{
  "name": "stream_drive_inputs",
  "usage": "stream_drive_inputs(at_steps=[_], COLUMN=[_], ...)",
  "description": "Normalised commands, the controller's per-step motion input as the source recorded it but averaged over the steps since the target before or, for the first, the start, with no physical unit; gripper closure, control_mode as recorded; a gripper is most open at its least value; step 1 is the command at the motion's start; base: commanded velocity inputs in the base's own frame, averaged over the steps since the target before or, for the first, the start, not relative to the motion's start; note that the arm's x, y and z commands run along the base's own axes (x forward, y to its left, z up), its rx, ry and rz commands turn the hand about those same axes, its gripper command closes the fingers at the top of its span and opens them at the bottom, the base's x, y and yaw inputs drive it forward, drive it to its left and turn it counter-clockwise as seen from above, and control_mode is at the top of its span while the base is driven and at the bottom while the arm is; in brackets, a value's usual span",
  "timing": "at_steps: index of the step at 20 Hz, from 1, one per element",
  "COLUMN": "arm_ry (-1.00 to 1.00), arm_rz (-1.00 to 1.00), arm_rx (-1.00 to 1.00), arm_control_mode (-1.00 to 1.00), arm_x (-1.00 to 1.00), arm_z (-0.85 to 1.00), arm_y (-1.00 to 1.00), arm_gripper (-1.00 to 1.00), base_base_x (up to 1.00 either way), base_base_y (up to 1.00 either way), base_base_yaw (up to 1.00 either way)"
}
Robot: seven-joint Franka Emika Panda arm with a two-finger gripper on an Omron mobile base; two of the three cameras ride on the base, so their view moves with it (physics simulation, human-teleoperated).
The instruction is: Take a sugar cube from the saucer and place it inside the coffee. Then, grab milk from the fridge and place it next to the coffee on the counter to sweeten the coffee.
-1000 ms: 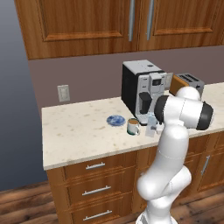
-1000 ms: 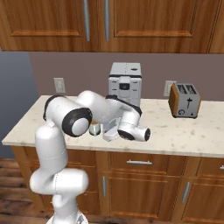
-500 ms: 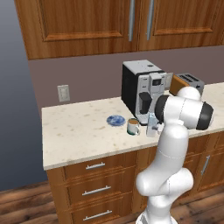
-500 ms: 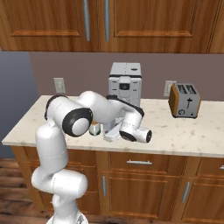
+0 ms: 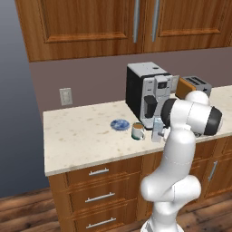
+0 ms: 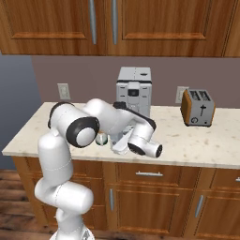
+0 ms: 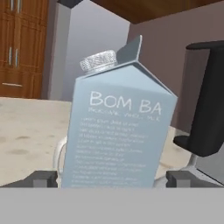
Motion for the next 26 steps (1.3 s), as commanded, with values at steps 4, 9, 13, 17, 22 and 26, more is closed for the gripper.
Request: stream_drive_inputs(at_steps=[4, 9, 13, 17, 22, 26], arm_ry=[-0.15, -0.22, -0.22, -0.16, -0.07, -0.14], arm_rz=[0.0, -0.02, 0.0, 0.0, 0.0, 0.0], arm_rx=[-0.02, 0.0, -0.01, 0.0, 0.0, -0.03], arm_control_mode=[-1.0, -1.0, -1.0, -1.0, -1.0, -1.0], arm_x=[0.0, -0.02, -0.07, -0.18, -0.1, -0.31], arm_z=[0.0, 0.08, 0.15, 0.15, 0.02, 0.06], arm_y=[-0.01, -0.12, -0.27, -0.3, 0.0, 0.0], arm_gripper=[-1.0, -1.0, -1.0, -1.0, -1.0, -1.0], base_base_x=[0.0, 0.0, 0.0, 0.0, 0.0, 0.0], base_base_y=[0.0, 0.0, 0.0, 0.0, 0.0, 0.0], base_base_yaw=[0.0, 0.0, 0.0, 0.0, 0.0, 0.0])
